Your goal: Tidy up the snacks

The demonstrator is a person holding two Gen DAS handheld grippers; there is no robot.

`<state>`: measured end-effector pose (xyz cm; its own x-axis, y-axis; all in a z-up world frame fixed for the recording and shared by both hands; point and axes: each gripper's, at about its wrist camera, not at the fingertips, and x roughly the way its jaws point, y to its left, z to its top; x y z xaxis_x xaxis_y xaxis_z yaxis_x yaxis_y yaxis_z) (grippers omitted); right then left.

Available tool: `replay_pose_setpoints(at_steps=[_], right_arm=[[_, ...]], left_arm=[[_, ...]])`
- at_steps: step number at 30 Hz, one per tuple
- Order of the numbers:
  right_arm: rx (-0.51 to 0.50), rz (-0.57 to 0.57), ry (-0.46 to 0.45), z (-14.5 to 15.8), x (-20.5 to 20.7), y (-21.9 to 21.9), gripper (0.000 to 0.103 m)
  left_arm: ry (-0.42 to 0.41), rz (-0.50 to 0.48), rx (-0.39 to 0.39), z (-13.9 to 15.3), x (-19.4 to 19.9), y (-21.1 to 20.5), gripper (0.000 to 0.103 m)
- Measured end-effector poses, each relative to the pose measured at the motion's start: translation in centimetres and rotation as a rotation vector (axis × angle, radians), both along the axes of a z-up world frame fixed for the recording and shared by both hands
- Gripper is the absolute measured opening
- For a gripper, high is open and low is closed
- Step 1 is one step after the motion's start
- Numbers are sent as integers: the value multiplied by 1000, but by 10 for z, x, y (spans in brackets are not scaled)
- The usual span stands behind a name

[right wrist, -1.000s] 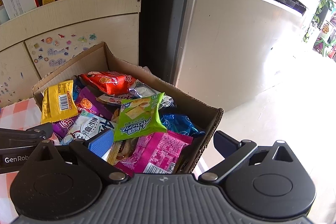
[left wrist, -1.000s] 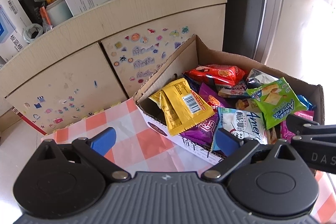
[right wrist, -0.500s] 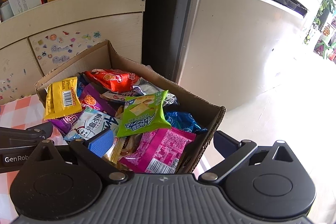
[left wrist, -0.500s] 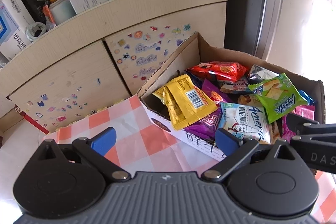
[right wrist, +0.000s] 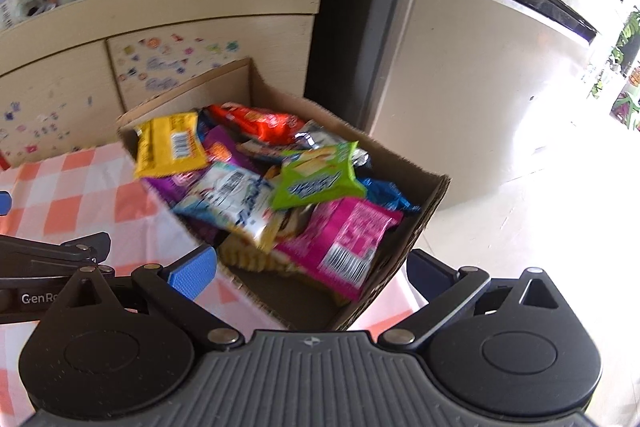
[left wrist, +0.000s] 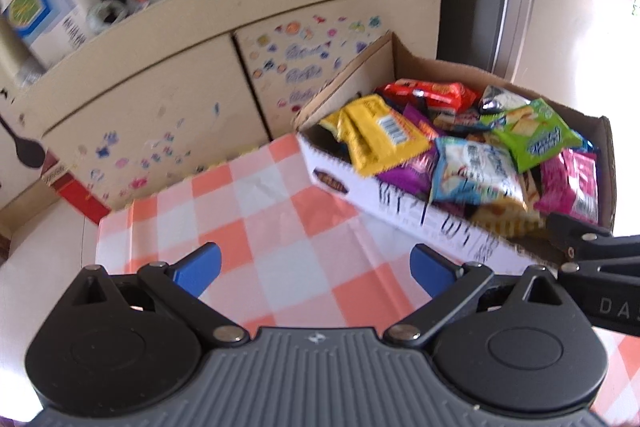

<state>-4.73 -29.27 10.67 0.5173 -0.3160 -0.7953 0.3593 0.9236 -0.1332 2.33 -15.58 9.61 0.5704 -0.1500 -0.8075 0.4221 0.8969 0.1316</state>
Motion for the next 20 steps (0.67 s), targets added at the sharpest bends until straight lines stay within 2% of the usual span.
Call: replay_pose_setpoints(at_steps=[11, 20], right_arm=[[6, 57, -12, 4, -21, 37, 103], [28, 93, 14, -14, -45, 80, 103]], left_arm=[[3, 61, -27, 1, -28, 44, 100], [6, 96, 17, -15, -59, 85, 100]])
